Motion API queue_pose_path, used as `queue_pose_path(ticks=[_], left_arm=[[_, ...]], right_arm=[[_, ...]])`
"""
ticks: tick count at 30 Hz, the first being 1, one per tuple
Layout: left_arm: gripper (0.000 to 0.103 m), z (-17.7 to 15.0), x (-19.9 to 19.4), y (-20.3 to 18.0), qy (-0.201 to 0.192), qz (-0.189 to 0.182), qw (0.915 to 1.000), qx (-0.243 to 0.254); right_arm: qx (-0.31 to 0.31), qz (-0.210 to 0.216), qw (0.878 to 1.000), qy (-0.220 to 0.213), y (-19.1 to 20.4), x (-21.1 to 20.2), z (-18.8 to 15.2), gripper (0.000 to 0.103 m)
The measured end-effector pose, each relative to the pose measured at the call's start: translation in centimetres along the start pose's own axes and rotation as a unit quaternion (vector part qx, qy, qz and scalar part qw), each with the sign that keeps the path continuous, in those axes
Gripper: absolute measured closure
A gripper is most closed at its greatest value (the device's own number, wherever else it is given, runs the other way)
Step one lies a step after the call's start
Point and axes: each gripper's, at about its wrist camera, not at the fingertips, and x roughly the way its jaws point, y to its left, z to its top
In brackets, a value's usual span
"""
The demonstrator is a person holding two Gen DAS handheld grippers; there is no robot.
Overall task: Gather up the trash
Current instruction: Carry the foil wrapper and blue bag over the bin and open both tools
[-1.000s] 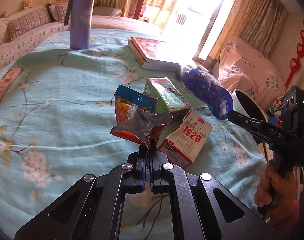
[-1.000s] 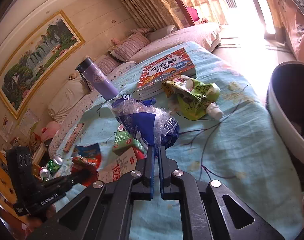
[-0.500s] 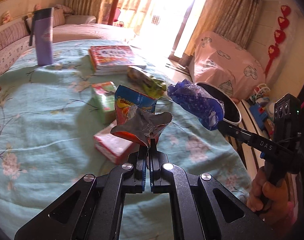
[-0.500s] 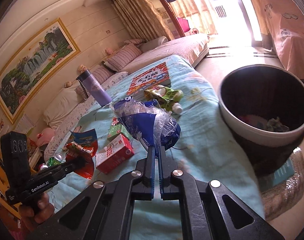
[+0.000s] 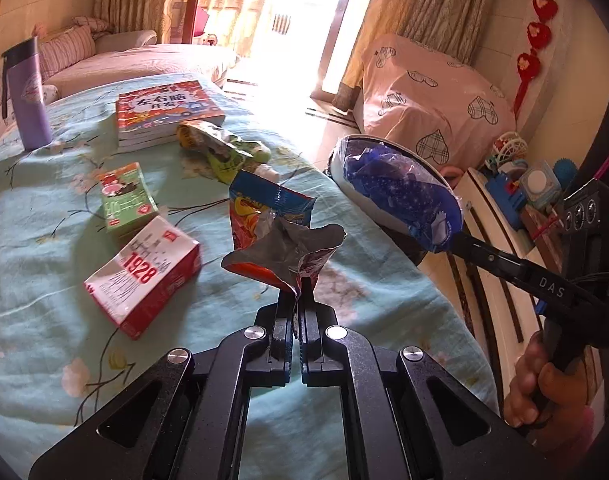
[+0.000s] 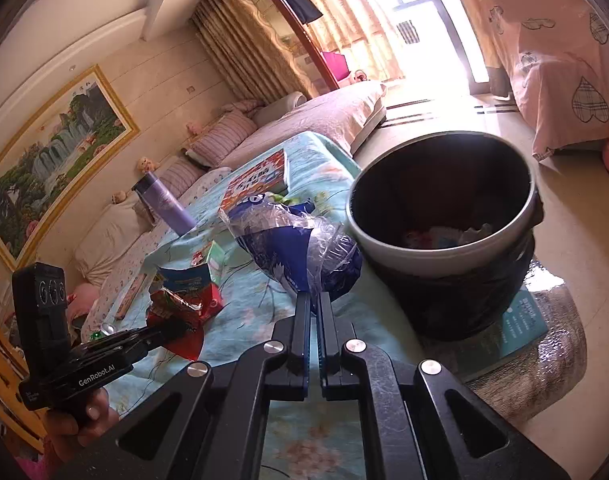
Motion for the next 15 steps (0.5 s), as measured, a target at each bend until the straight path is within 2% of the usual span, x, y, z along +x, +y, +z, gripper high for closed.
queue_pose_path(ticks=[15], left_arm=[[0.101, 2.8, 2.6, -4.7, 0.005, -0.006, 0.9994, 0.035]], right_arm=[[0.016, -0.029, 0.999, -0.034, -4.3, -3.3, 2.1, 0.1]])
